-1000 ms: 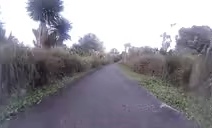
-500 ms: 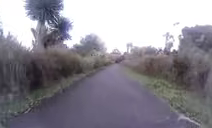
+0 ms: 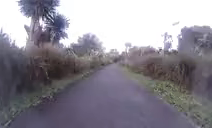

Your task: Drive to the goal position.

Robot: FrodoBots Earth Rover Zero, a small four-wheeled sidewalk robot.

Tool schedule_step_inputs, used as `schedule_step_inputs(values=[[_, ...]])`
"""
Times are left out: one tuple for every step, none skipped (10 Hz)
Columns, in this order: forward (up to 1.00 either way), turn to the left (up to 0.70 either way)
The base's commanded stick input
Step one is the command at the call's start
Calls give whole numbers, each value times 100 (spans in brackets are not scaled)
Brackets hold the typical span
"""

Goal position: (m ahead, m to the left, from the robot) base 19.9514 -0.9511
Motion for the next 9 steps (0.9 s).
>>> schedule_step_inputs(values=[[70,-1],[70,0],[70,0],[70,0],[70,0],[70,0],[70,0],[70,0],[70,0]])
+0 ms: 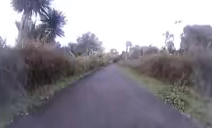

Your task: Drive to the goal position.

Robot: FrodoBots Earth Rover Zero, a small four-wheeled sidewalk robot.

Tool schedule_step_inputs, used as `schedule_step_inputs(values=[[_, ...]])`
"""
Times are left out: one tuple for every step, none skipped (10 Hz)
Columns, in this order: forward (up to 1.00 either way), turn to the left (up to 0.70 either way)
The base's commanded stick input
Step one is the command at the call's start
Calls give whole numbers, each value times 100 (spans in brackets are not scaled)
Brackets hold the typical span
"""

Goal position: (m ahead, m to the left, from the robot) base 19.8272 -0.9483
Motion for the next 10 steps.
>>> schedule_step_inputs(values=[[70,0],[70,-3],[70,-6],[70,-10],[70,-18],[70,-26],[70,-35],[70,-35],[70,-35],[70,-31]])
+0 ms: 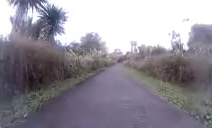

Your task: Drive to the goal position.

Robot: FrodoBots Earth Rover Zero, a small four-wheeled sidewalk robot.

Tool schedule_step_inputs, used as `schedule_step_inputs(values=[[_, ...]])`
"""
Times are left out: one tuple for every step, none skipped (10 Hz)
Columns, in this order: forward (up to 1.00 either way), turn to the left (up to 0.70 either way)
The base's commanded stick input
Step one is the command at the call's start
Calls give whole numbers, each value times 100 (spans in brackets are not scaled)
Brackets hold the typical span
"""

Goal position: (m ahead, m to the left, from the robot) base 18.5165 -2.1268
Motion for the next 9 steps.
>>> schedule_step_inputs(values=[[70,-19],[70,-7],[70,0],[70,0],[70,0],[70,0],[70,0],[70,0],[70,0]])
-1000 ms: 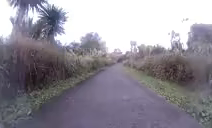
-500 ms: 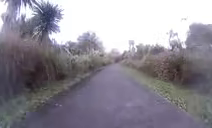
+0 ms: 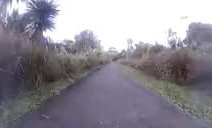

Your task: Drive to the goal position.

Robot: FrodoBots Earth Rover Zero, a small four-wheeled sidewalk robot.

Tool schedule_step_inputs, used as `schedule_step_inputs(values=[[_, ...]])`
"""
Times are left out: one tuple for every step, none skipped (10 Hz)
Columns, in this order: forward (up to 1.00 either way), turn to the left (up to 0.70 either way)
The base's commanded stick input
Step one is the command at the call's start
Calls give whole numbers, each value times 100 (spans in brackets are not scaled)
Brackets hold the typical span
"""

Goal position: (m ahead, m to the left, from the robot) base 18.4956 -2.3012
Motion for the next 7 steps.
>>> schedule_step_inputs(values=[[70,0],[70,0],[70,0],[70,0],[70,0],[70,0],[70,0]])
